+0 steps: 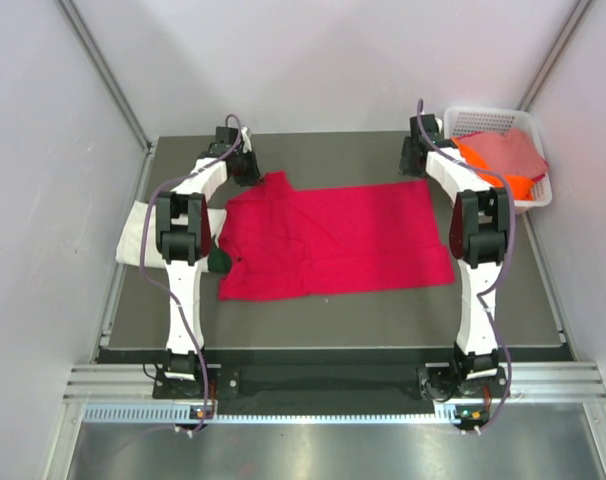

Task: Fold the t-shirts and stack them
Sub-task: Fold the tshirt

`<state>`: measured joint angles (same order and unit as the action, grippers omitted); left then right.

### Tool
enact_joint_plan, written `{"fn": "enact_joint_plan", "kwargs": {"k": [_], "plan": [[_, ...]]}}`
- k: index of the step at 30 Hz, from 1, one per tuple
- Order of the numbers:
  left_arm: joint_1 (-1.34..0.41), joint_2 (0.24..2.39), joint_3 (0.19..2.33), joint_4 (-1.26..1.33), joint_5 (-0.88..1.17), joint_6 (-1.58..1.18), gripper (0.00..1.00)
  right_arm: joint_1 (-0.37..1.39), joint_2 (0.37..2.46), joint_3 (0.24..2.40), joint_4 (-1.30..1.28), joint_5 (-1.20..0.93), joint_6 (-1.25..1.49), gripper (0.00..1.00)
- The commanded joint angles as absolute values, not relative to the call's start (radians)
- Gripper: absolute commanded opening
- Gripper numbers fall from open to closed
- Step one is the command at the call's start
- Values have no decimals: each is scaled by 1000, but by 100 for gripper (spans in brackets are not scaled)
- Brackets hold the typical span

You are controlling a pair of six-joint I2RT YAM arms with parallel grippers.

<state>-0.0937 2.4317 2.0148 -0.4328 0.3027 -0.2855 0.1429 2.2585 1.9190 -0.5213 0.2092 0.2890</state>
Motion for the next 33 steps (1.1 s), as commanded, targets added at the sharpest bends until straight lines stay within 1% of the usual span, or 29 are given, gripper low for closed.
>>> {"fn": "enact_joint_plan", "kwargs": {"k": [1, 9, 15, 21, 25, 27, 28, 29, 30, 31, 32, 33], "plan": [[-71, 2393, 2006, -408, 288, -281, 0, 123, 2307, 1993, -575, 253, 285, 51], [-103, 2384, 2014, -407, 293, -279, 0, 114, 2336, 1979, -577, 325, 281, 51], [-132, 2384, 2020, -410, 268, -268, 0, 110, 2374, 2032, -595, 348, 275, 52], [-135, 2381, 2022, -425, 245, -262, 0, 101, 2428, 2115, -656, 319, 281, 53], [-137, 2368, 2019, -431, 236, -258, 0, 74, 2450, 2134, -676, 246, 294, 48], [-144, 2361, 2022, -436, 229, -252, 0, 71, 2453, 2135, -680, 233, 293, 39], [-147, 2358, 2022, -443, 213, -244, 0, 68, 2453, 2135, -678, 226, 293, 31], [-152, 2353, 2022, -445, 210, -239, 0, 66, 2451, 2135, -678, 225, 291, 17], [-155, 2352, 2023, -449, 204, -236, 0, 67, 2450, 2132, -680, 227, 285, 10], [-158, 2350, 2020, -456, 193, -230, 0, 66, 2447, 2134, -680, 229, 285, 8], [-164, 2344, 2019, -456, 186, -226, 0, 66, 2438, 2131, -677, 232, 284, 2], [-169, 2336, 2014, -460, 175, -222, 0, 67, 2428, 2128, -673, 230, 282, 0]]}}
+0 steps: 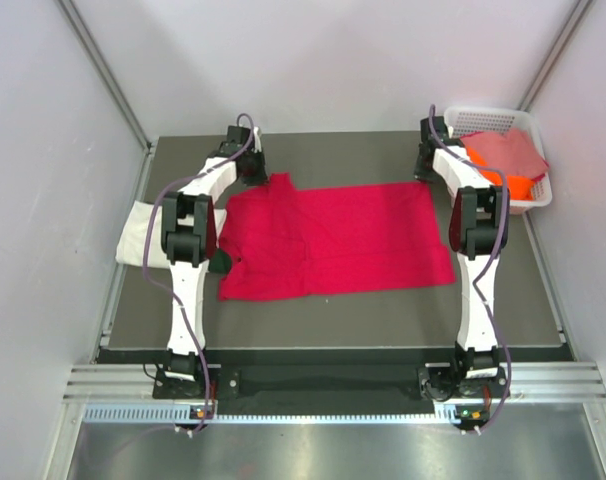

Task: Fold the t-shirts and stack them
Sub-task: Fold the tshirt

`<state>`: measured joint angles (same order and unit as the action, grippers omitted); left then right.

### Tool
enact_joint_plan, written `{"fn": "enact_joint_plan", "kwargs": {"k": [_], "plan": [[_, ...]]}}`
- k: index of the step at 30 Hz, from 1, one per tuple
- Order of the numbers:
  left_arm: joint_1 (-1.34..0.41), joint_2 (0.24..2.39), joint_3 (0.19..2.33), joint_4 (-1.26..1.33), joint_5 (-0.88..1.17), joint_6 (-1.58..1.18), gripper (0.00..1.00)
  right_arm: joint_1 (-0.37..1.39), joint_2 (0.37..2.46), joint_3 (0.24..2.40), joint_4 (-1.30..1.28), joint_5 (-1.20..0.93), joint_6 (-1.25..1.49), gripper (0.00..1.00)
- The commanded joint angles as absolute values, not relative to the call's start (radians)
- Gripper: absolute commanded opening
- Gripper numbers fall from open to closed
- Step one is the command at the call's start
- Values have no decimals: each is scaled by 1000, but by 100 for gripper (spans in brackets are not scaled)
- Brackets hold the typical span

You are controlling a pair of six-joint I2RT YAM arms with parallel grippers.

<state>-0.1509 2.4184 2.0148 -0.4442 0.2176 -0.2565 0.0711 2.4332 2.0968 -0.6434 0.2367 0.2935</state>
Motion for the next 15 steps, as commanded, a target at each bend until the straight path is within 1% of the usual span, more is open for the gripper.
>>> {"fn": "enact_joint_plan", "kwargs": {"k": [1, 8, 15], "plan": [[-172, 2333, 2013, -463, 157, -212, 0, 69, 2422, 2125, -672, 229, 281, 0], [-204, 2284, 1977, -468, 83, -186, 0, 86, 2329, 2070, -650, 241, 265, 0], [-210, 2234, 1919, -440, 63, -176, 0, 92, 2226, 1979, -601, 230, 261, 0]]}}
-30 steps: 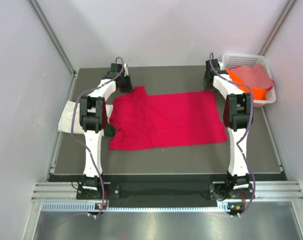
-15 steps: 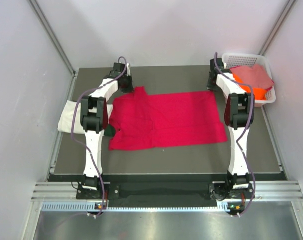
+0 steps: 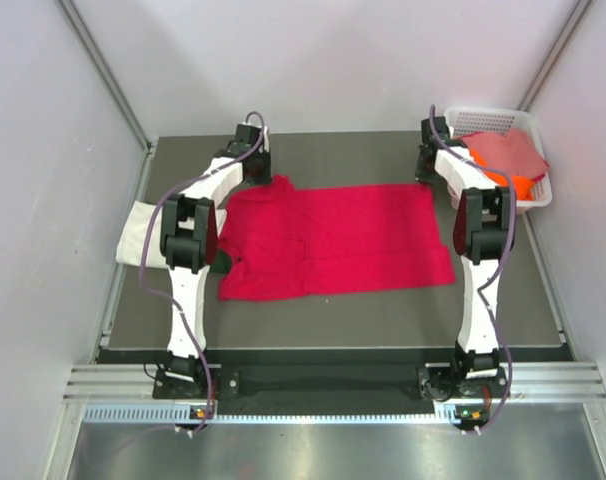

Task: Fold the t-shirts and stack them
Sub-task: Fold the tshirt

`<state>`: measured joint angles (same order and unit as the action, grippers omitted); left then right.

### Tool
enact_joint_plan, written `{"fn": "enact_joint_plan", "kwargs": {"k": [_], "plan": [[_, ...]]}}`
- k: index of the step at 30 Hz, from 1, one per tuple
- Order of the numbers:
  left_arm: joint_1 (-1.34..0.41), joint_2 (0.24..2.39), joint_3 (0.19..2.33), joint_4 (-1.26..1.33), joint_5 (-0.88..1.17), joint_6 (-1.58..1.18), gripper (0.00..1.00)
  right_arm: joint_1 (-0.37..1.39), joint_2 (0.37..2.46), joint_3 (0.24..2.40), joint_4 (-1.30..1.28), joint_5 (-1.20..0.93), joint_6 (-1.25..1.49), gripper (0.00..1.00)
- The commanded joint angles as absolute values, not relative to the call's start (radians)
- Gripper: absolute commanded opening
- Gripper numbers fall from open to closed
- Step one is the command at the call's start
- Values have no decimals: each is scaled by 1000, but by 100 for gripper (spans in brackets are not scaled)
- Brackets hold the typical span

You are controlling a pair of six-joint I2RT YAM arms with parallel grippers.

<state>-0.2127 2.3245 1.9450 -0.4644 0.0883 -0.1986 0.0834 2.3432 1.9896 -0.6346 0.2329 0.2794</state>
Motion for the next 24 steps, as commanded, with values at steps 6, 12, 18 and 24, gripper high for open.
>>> {"fn": "enact_joint_plan", "kwargs": {"k": [6, 12, 18, 24], "plan": [[-212, 2200, 1891, -423, 71, -176, 0, 91, 2197, 1957, -598, 230, 258, 0], [-225, 2169, 1859, -423, 48, -163, 0, 91, 2174, 1921, -594, 225, 264, 0], [-259, 2105, 1783, -410, -23, -156, 0, 91, 2125, 1859, -578, 227, 273, 0], [-321, 2031, 1714, -420, -142, -146, 0, 91, 2063, 1793, -560, 226, 284, 0]]}}
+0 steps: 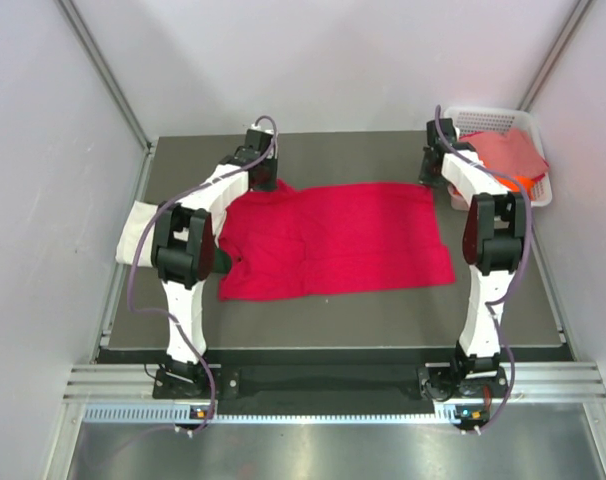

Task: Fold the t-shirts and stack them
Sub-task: Fold the tshirt

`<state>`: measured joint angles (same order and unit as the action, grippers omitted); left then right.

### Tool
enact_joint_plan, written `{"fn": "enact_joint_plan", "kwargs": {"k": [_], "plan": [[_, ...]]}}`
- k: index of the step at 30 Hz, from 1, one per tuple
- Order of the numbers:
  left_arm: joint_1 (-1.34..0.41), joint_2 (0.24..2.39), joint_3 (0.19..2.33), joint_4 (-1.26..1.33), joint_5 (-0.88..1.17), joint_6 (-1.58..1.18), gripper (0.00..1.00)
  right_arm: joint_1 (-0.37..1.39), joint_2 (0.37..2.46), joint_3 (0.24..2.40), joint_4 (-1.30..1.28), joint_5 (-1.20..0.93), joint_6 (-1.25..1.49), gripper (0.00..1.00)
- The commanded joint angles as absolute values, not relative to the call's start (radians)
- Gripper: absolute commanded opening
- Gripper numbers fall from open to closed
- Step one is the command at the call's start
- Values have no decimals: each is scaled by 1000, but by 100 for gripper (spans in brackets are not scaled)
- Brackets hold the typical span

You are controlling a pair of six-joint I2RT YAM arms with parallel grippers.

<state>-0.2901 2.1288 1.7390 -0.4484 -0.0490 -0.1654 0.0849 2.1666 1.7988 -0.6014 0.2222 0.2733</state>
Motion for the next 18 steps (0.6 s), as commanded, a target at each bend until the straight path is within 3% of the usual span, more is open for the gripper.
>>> {"fn": "enact_joint_plan", "kwargs": {"k": [1, 18], "plan": [[-330, 2010, 1704, -422, -156, -146, 0, 91, 2057, 1778, -558, 225, 285, 0], [-400, 1770, 1476, -413, -284, -182, 0, 69, 1899, 1605, -525, 239, 310, 0]]}}
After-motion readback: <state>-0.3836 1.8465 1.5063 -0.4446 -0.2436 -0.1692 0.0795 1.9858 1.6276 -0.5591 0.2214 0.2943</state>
